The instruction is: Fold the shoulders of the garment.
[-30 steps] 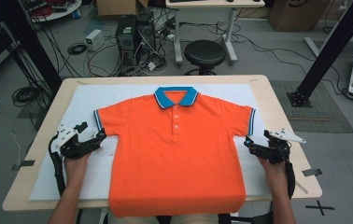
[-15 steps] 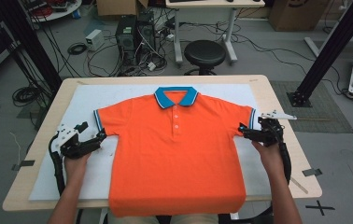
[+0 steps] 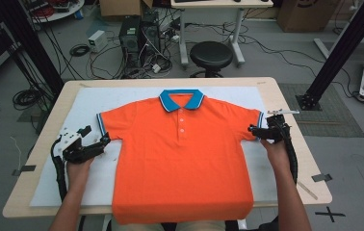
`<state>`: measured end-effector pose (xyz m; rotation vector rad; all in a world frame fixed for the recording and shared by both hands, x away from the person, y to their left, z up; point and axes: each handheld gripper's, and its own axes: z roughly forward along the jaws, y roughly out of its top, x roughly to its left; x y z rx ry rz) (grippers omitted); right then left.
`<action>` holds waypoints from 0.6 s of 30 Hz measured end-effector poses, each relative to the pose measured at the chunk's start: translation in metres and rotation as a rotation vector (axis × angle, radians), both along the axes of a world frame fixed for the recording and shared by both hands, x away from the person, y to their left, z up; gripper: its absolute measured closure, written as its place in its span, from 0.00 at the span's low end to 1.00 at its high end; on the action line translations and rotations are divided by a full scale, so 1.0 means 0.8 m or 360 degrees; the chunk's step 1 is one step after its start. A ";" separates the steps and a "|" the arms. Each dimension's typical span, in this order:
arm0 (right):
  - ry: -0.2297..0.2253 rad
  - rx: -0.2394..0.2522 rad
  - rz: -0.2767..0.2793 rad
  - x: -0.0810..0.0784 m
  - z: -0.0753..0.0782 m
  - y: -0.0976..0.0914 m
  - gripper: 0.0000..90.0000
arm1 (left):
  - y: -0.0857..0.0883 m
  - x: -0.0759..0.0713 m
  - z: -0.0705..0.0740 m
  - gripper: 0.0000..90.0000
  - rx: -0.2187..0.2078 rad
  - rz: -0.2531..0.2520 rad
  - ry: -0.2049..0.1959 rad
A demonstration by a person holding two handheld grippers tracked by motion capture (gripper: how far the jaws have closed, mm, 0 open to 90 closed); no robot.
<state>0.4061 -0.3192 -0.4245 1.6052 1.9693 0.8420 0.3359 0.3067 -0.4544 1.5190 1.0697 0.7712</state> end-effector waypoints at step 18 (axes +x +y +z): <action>0.0158 -0.0055 -0.0057 0.019 -0.021 0.000 0.59 | -0.001 0.000 0.000 0.20 0.0008 -0.0002 0.0006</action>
